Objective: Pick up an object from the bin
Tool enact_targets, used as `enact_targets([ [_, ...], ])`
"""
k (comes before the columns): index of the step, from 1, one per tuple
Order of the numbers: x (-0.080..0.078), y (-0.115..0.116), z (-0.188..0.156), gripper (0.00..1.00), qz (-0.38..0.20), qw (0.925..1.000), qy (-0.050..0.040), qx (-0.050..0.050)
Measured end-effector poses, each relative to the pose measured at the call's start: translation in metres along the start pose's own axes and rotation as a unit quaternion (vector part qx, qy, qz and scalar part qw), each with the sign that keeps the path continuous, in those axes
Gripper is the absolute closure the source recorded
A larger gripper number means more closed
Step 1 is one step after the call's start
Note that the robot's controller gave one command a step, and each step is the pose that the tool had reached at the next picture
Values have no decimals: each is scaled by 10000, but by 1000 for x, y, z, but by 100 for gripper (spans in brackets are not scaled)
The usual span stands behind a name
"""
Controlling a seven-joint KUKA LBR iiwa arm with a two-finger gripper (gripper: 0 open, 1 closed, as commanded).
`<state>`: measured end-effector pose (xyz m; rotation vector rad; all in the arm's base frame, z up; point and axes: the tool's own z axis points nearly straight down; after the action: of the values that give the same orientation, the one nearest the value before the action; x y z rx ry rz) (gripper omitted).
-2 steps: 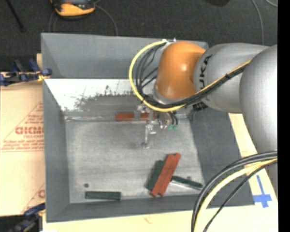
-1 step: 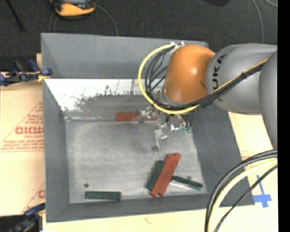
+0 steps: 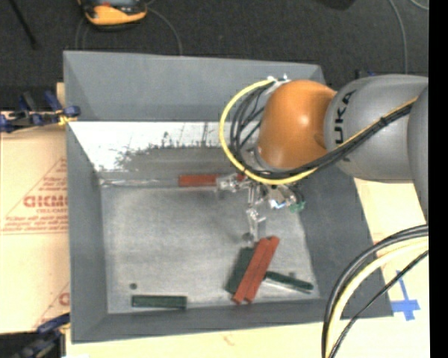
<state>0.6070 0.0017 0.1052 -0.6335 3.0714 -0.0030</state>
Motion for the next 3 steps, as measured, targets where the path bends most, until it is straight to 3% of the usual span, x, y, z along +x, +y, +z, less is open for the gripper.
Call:
enact_targets([
  [1,28,-7,-4,0,1002,9950,16,-18],
  [2,47,10,6,0,491,9988,3,1],
  [3,77,6,32,100,-596,9982,-28,-1],
])
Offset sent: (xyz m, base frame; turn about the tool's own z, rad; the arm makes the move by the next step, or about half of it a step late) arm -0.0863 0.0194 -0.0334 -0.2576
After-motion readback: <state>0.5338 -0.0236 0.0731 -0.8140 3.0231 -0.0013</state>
